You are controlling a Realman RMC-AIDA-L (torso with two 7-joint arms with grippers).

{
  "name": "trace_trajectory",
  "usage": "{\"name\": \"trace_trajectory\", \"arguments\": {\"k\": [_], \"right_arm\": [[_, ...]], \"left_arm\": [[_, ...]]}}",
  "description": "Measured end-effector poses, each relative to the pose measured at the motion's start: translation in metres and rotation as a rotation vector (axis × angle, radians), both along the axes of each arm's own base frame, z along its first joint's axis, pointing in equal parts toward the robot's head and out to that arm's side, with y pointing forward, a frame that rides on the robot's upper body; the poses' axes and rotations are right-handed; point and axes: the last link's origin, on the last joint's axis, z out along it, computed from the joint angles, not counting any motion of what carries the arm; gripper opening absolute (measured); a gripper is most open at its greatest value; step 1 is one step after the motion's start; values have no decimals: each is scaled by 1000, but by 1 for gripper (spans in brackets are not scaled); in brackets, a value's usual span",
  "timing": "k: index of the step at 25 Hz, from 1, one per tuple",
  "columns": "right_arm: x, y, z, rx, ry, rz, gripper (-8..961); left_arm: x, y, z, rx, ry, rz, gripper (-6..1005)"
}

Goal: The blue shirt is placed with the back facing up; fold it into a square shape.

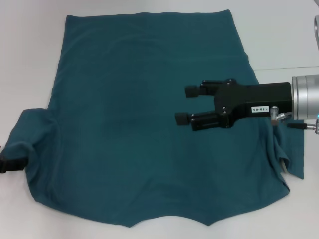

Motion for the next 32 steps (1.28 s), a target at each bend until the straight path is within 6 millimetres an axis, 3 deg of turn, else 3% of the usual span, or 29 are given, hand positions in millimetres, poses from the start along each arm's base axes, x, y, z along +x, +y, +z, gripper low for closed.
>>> {"name": "trace_trajectory", "arguments": {"k": [11,17,25,32], "right_arm": [[-2,4,0,17,1,-4,920],[-3,7,1,32,4,-8,920],[-4,8,1,39,6,-11,920],[-3,9,1,44,5,-15,920]], "left_arm": [[2,7,-7,-32,35,-3,902],[3,9,-10,-32,38,-7,773],[8,12,-12,-34,39,-22,521],[13,13,-11,-42,28,-35,228]]}}
